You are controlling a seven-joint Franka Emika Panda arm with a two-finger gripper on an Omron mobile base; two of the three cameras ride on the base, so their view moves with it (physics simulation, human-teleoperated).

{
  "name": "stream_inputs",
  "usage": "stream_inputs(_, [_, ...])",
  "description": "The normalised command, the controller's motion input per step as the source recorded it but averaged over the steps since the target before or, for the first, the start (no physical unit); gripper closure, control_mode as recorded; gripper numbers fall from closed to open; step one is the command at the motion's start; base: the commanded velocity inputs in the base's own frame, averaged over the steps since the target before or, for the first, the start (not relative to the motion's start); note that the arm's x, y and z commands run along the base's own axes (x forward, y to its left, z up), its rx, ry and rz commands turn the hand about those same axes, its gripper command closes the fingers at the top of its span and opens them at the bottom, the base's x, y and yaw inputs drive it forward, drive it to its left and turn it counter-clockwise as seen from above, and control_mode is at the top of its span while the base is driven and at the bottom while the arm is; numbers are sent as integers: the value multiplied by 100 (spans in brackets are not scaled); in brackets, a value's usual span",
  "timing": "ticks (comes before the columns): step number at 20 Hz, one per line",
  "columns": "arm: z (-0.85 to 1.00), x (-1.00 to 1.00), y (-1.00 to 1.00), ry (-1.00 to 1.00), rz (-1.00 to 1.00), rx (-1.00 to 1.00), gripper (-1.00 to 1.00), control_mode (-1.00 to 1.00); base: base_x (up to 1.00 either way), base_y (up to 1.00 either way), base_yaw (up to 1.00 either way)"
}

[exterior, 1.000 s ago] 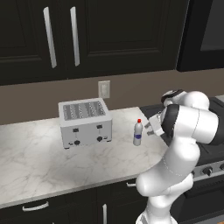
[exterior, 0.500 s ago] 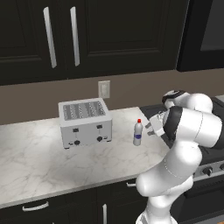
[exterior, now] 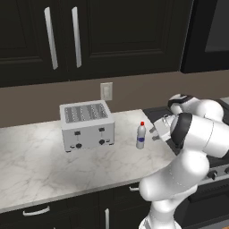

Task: Place the drinks on the dining counter in a tight cluster.

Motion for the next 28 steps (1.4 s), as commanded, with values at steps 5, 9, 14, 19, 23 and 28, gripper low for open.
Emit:
stream_inputs(5, [0,0,2,0,0,0,-100,-100,0,0,0])
stream_inputs(9, [3,1,7,0,0,0,-100,-100,0,0,0])
stream_inputs(14, [0,22,11,0,0,0,-100,-100,0,0,0])
stream_inputs(19, [0,12,3,0,0,0,-100,-100,0,0,0])
stream_inputs(23, [0,1,0,0,0,0,-100,-100,0,0,0])
stream_inputs(28, [0,1,2,0,0,0,-100,-100,0,0,0])
